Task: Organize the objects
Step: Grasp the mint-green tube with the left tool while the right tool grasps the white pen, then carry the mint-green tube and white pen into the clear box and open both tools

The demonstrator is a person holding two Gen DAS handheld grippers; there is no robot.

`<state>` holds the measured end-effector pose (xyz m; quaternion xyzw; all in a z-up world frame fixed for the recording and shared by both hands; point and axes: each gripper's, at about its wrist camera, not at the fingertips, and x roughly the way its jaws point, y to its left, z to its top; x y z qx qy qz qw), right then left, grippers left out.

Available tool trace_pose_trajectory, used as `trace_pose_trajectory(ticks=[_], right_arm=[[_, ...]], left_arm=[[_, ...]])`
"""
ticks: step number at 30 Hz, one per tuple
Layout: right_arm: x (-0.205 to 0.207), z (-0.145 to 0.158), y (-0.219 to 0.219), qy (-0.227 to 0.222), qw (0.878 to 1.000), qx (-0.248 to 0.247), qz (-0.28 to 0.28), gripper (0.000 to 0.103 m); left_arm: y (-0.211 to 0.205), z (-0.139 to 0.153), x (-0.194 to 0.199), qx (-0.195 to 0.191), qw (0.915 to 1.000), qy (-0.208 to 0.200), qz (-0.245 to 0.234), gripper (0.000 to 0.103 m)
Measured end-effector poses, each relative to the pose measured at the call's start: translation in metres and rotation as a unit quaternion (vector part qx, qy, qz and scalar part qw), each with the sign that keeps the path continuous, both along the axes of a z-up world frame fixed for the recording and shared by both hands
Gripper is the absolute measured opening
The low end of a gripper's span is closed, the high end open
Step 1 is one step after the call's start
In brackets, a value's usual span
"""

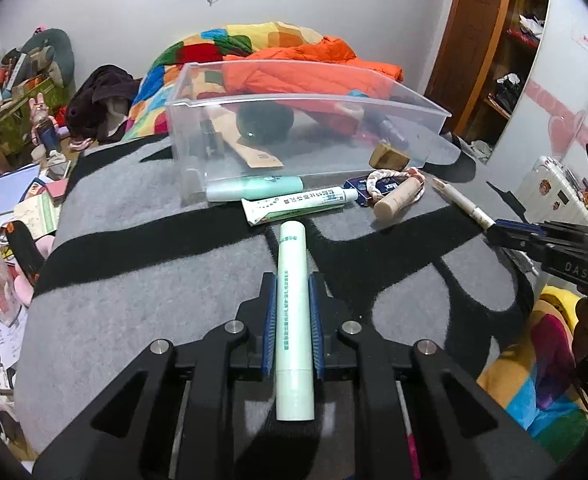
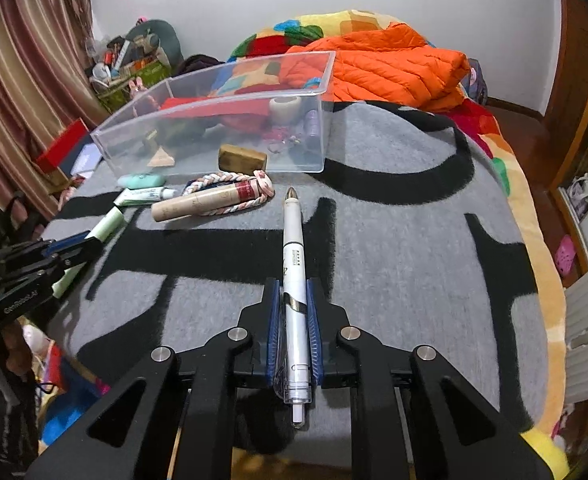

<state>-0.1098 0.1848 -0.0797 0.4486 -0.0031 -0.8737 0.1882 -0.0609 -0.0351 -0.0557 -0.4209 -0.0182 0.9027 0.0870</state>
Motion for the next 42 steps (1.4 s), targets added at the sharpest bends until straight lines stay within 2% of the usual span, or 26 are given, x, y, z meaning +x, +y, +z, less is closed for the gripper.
trace_pose_trajectory(ticks=[12,20,25,31,34,42], right_arm=[[0.007,0.055,0.0,0.076,0.994,-0.064,0.037,0.012],[-0.024,0.087,-0.008,0.117,0.989,-0.079,0.051,0.012],[-0.053,0.099,-0.012,0.125,0.987,-0.085,0.055,0.012],[-0.096,0.092,-0.026,0.102,0.989,-0.081,0.065,0.012],[-0.114,0.083,-0.037,0.086,0.991,-0.07,0.072,0.012],[-0.147,0.053,-0.067,0.054,0.995,-0.03,0.084,0.012]], left_arm=[[0.004,0.044,0.002,0.013,0.9986,0.047,0.021,0.015],[0.003,0.076,-0.024,0.014,0.9958,0.08,0.041,0.015],[0.001,0.088,-0.048,0.009,0.9947,0.088,0.053,0.015],[-0.004,0.093,-0.081,0.0,0.9945,0.08,0.067,0.015],[-0.006,0.089,-0.101,0.001,0.9956,0.064,0.069,0.015],[-0.011,0.056,-0.147,0.012,0.9976,-0.003,0.068,0.015]])
